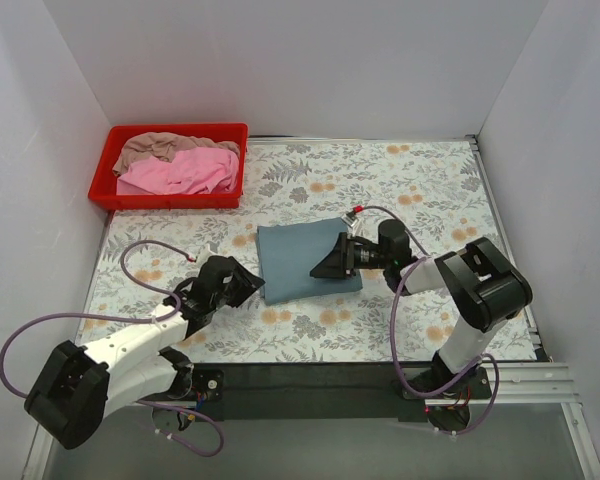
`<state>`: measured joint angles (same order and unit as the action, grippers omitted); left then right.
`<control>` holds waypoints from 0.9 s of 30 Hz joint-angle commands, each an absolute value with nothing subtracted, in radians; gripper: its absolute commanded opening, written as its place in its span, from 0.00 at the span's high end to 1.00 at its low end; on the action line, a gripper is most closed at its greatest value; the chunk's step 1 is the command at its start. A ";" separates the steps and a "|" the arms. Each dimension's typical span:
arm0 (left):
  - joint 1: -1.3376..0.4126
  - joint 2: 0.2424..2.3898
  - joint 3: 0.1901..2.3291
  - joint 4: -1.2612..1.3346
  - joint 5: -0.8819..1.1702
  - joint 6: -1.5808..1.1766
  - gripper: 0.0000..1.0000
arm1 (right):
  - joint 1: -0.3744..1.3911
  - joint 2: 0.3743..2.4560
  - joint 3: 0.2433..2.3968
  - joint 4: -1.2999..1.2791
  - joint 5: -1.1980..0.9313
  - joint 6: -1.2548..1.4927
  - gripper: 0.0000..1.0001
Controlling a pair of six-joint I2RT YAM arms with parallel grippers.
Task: Fold and stack the t-shirts
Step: Fold the tshirt
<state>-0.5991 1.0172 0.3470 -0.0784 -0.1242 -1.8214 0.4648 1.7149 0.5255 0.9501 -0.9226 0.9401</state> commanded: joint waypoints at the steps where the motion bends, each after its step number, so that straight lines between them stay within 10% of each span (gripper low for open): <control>1: -0.595 0.968 0.420 -0.155 -0.205 -1.761 0.63 | 0.576 1.693 0.620 1.039 -0.816 1.040 0.40; 14: -0.597 0.894 0.462 -0.249 -0.313 -1.648 0.55 | 0.703 2.143 0.592 1.218 -0.560 1.290 0.41; 27: -0.597 0.916 0.480 -0.252 -0.299 -1.609 0.49 | 0.675 1.806 0.681 1.005 -0.632 1.134 0.41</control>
